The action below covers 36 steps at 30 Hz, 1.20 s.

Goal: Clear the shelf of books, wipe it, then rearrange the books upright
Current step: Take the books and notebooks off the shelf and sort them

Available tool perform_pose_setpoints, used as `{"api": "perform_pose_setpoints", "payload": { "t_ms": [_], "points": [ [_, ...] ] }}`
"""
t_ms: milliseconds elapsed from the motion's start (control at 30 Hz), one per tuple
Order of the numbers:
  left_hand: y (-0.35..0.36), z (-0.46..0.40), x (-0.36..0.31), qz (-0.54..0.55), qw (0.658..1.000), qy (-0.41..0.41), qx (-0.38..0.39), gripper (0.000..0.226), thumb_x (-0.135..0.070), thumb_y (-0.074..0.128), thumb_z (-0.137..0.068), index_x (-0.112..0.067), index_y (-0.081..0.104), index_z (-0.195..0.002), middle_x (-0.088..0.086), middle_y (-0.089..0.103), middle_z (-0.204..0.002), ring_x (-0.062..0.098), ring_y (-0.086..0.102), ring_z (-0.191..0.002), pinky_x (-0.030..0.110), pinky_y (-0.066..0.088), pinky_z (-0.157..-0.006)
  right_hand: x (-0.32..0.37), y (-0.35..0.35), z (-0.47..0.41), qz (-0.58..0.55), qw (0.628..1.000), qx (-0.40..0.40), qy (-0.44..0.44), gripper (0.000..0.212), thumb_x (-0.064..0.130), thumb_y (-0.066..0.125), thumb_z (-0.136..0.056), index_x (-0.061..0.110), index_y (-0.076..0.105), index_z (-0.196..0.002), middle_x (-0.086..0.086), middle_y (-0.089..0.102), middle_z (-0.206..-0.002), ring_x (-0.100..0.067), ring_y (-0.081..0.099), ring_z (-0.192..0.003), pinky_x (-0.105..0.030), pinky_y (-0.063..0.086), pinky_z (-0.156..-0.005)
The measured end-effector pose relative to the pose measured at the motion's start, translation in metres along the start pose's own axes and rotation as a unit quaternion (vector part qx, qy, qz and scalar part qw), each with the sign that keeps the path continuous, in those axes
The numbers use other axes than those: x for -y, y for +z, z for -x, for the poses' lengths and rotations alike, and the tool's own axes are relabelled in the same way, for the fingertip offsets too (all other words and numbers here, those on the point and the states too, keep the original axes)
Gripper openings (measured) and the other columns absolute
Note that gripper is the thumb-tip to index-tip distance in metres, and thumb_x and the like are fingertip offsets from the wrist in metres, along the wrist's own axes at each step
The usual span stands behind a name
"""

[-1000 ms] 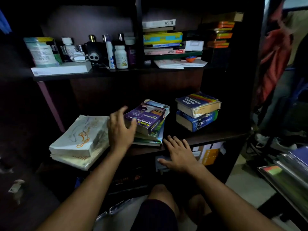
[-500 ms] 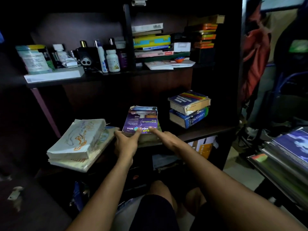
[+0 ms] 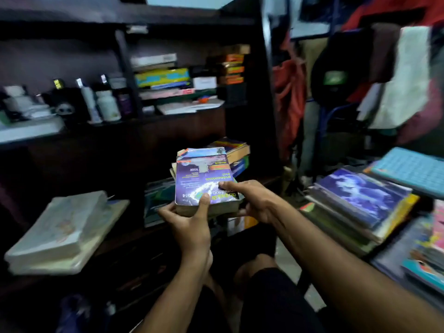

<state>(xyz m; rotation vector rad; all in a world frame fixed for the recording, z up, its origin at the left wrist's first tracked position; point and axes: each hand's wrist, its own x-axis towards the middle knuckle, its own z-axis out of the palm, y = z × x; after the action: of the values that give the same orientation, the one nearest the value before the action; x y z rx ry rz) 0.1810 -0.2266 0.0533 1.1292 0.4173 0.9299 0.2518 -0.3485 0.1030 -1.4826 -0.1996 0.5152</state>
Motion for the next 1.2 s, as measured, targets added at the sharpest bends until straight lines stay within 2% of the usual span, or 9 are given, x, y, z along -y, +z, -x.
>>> {"api": "perform_pose_setpoints", "payload": {
  "t_ms": [233,433,600,700,767,833,900,933,1200],
  "points": [
    [0.084,0.117,-0.048,0.049,0.945,0.048,0.319,0.066,-0.029,0.086,-0.070,-0.030,0.050,-0.125,0.013,0.064,-0.126,0.026,0.069,-0.107,0.058,0.054,-0.095,0.027,-0.126,0.154,-0.051,0.985,-0.102,-0.128,0.032,0.025,0.077,-0.078,0.012,0.074,-0.107,-0.012,0.076,-0.107,-0.020,0.073,-0.087,-0.033,0.058,-0.080],
    [0.164,0.225,-0.069,-0.043,0.872,0.116,0.473,0.074,-0.058,0.078,-0.067,-0.032,0.058,-0.133,0.000,0.054,-0.122,0.004,0.066,-0.103,0.036,0.054,-0.098,0.043,-0.241,0.247,-0.102,0.935,-0.258,-0.220,0.051,0.027,0.083,-0.076,0.009,0.069,-0.121,-0.016,0.073,-0.115,-0.036,0.069,-0.104,-0.054,0.052,-0.097],
    [0.224,0.268,-0.037,-0.057,0.757,0.044,0.649,0.092,-0.049,0.061,-0.084,-0.037,0.010,-0.160,-0.025,0.051,-0.145,-0.005,0.048,-0.133,0.030,0.037,-0.113,0.046,-0.321,0.289,-0.180,0.854,-0.400,-0.281,0.080,0.026,0.092,-0.058,0.002,0.060,-0.128,-0.016,0.074,-0.109,-0.032,0.072,-0.089,-0.050,0.060,-0.082],
    [0.246,0.297,-0.008,-0.116,0.733,0.033,0.670,0.086,-0.017,0.046,-0.091,-0.042,0.000,-0.158,-0.016,0.040,-0.155,-0.017,0.051,-0.120,0.017,0.047,-0.093,0.035,-0.362,0.312,-0.220,0.797,-0.482,-0.289,0.080,0.022,0.091,-0.061,0.002,0.057,-0.131,-0.016,0.074,-0.108,-0.031,0.074,-0.085,-0.045,0.062,-0.069],
    [0.259,0.313,0.010,-0.190,0.696,0.090,0.686,0.087,-0.008,0.048,-0.090,-0.036,0.003,-0.159,-0.003,0.038,-0.158,0.003,0.048,-0.134,0.027,0.044,-0.102,0.026,-0.386,0.332,-0.205,0.769,-0.537,-0.279,0.075,0.021,0.092,-0.063,0.006,0.058,-0.128,-0.012,0.075,-0.107,-0.027,0.076,-0.083,-0.043,0.062,-0.065],
    [0.264,0.324,0.033,-0.306,0.580,0.232,0.719,0.071,-0.025,0.051,-0.101,-0.030,0.012,-0.161,0.004,0.034,-0.161,0.020,0.036,-0.144,0.029,0.030,-0.112,0.018,-0.410,0.353,-0.158,0.750,-0.587,-0.260,0.059,0.017,0.089,-0.072,0.012,0.058,-0.122,-0.005,0.075,-0.102,-0.017,0.075,-0.073,-0.036,0.060,-0.055],
    [0.258,0.335,0.053,-0.426,0.434,0.355,0.710,0.065,-0.063,0.025,-0.100,-0.037,0.017,-0.159,-0.003,0.025,-0.166,0.020,0.028,-0.148,0.035,0.023,-0.115,0.015,-0.435,0.372,-0.120,0.744,-0.613,-0.239,0.048,0.015,0.087,-0.076,0.016,0.058,-0.115,-0.001,0.074,-0.098,-0.011,0.073,-0.066,-0.030,0.057,-0.049],
    [0.255,0.338,0.060,-0.456,0.397,0.401,0.688,0.075,-0.072,0.008,-0.091,-0.040,0.017,-0.158,-0.007,0.021,-0.166,0.018,0.026,-0.149,0.037,0.021,-0.115,0.015,-0.448,0.380,-0.110,0.743,-0.621,-0.224,0.043,0.015,0.086,-0.077,0.017,0.059,-0.111,-0.001,0.074,-0.096,-0.011,0.072,-0.064,-0.029,0.056,-0.048],
    [0.268,0.339,0.057,-0.484,0.342,0.413,0.692,0.096,-0.081,-0.008,-0.072,-0.043,0.014,-0.158,-0.008,0.019,-0.166,0.021,0.023,-0.148,0.053,0.023,-0.117,-0.019,-0.510,0.407,-0.065,0.767,-0.634,0.069,0.024,0.027,0.079,-0.084,0.012,0.062,-0.093,-0.007,0.064,-0.071,-0.023,0.059,-0.058,-0.028,0.045,-0.052]
  ]
}}
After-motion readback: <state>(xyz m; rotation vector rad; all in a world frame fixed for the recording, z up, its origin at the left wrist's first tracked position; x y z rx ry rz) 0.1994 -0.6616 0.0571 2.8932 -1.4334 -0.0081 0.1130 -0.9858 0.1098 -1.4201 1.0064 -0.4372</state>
